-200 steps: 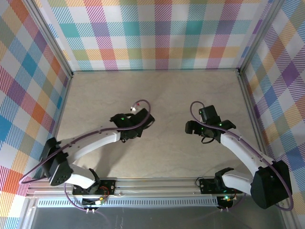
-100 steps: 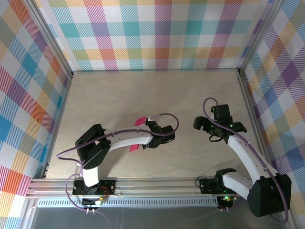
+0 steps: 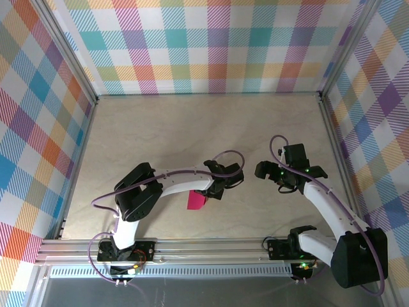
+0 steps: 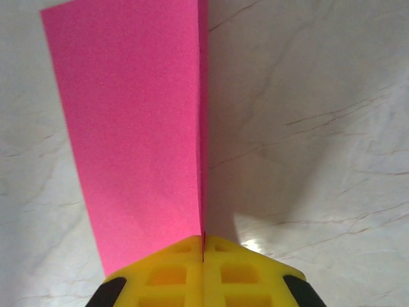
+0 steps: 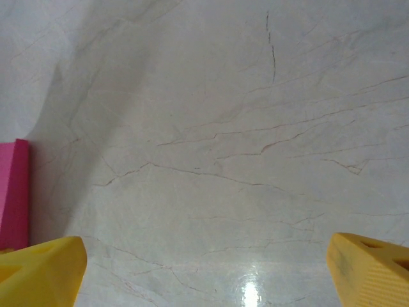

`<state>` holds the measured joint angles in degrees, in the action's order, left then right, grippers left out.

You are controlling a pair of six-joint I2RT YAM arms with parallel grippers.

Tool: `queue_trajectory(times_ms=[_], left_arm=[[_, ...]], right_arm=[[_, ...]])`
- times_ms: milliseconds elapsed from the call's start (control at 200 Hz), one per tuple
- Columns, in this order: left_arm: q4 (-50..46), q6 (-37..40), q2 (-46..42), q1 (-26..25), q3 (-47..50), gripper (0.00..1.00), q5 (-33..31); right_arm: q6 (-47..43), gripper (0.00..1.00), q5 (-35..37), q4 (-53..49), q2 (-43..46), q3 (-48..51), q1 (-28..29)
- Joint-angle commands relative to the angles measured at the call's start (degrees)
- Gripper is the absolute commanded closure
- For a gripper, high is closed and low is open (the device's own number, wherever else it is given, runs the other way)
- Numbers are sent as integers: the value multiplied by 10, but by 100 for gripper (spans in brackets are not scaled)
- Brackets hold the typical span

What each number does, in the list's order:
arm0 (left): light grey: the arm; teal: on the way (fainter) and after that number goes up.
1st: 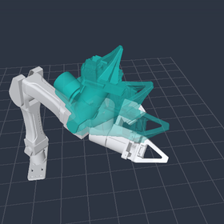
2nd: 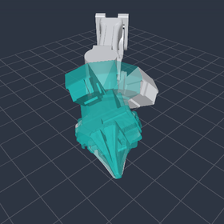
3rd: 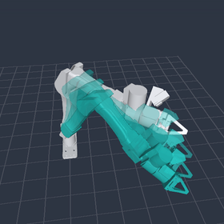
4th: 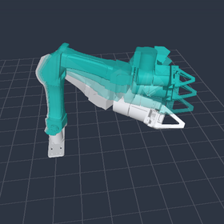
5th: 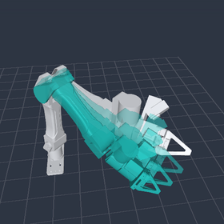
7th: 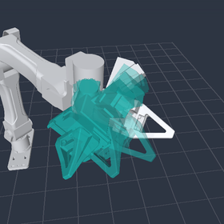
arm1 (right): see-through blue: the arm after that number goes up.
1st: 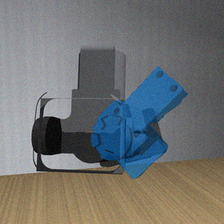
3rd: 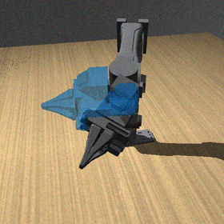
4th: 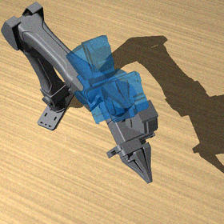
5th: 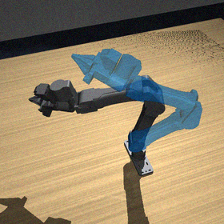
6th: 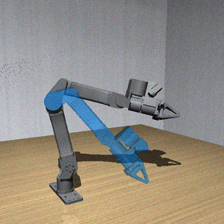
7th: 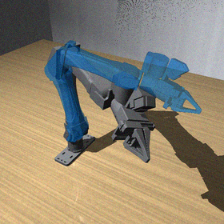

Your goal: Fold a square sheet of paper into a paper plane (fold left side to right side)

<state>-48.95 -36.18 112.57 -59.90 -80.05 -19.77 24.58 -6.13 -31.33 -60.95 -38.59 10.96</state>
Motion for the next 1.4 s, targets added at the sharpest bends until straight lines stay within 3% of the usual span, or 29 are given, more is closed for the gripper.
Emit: queue_trajectory(times_ms=[0,205,395,580,805,1000,1190,1395], left_arm=[[30,8,10,18,-17,91,56],[87,7,7,39,-2,79,124],[141,9,-1,53,20,73,188],[209,19,-35,62,52,59,246],[297,31,-120,89,117,57,283],[413,39,-240,127,226,57,289],[462,58,-357,152,317,53,237],[520,59,-477,173,422,39,191]], right_arm=[[-1,4,-26,14,-4,9,-3],[-1,3,-39,18,-11,13,-4],[4,1,-75,36,-24,19,-3],[5,1,-112,55,-29,27,-4],[20,1,-159,83,-31,38,-3],[38,1,-200,112,-43,47,-3],[73,1,-243,161,-57,60,1],[92,0,-246,190,-84,57,40]])
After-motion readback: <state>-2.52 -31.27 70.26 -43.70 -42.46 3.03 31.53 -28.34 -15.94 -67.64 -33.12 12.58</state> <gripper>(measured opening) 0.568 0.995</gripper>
